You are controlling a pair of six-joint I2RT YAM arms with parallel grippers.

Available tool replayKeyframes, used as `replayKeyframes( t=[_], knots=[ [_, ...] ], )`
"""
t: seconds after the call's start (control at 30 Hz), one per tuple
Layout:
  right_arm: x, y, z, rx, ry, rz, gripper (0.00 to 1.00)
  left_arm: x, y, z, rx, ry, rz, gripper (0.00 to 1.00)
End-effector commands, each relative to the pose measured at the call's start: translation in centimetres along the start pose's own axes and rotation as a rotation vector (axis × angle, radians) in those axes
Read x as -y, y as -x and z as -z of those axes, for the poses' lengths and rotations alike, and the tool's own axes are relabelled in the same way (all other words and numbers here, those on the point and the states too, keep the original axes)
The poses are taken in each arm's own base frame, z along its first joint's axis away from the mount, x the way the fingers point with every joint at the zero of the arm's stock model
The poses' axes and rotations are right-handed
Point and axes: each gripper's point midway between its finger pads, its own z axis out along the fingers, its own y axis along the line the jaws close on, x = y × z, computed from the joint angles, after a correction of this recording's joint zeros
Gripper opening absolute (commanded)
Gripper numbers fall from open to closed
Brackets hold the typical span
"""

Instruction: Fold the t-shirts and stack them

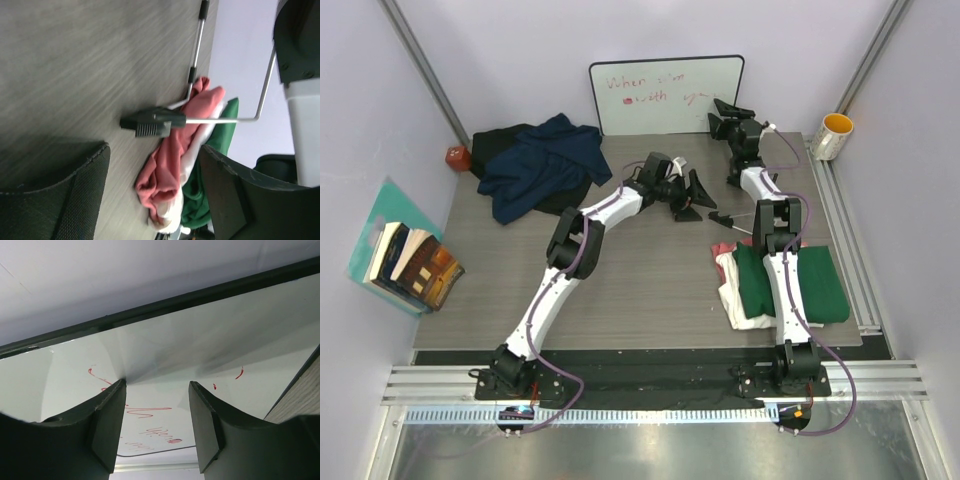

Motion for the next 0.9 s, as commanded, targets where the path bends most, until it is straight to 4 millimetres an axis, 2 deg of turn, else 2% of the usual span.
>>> replayKeyframes(
  t=[0.0,0.17,0.3,0.33,0.4,0.47,0.57,0.73,0.8,0.83,0.87],
  knots=[
    [-7.5,-2.1,0.6,-0.052,0.117,-0.002,0.58,1.2,2.3,-0.5,0.091,-0.033,-0.031,0.73],
    [-6.8,-1.9,0.8,-0.047,0.12,-0.045,0.58,0.0,1.5,-1.4,0.085,0.008,-0.022,0.71],
    [-6.9,-1.8,0.9,-0.052,0.134,-0.067,0.58,-2.0,-0.3,-1.3,0.062,0.127,-0.053,0.7],
    [-6.7,-1.8,1.0,-0.054,0.133,-0.073,0.58,-2.7,-1.3,-1.2,0.04,0.182,-0.042,0.7],
    [-6.9,-1.8,1.2,-0.057,0.153,-0.113,0.58,-2.8,-1.3,-1.0,0.061,0.24,-0.088,0.7],
    [-6.3,-1.6,1.4,-0.054,0.148,-0.133,0.58,-3.0,-1.9,-1.0,0.053,0.27,-0.089,0.7],
    [-6.8,-1.7,1.3,-0.066,0.16,-0.117,0.58,-1.6,-1.4,-0.9,0.075,0.262,-0.138,0.71],
    [-7.5,-2.1,1.1,-0.09,0.175,-0.105,0.58,2.8,0.8,1.8,0.207,0.231,-0.276,0.73],
    [-7.8,-2.2,1.1,-0.094,0.183,-0.11,0.58,3.2,0.6,2.3,0.21,0.214,-0.273,0.73],
    [-7.9,-2.3,1.2,-0.097,0.182,-0.11,0.58,4.2,0.6,2.6,0.206,0.181,-0.276,0.74],
    [-8.0,-2.3,1.2,-0.096,0.184,-0.11,0.58,4.4,0.4,2.6,0.193,0.17,-0.271,0.73]
  ],
)
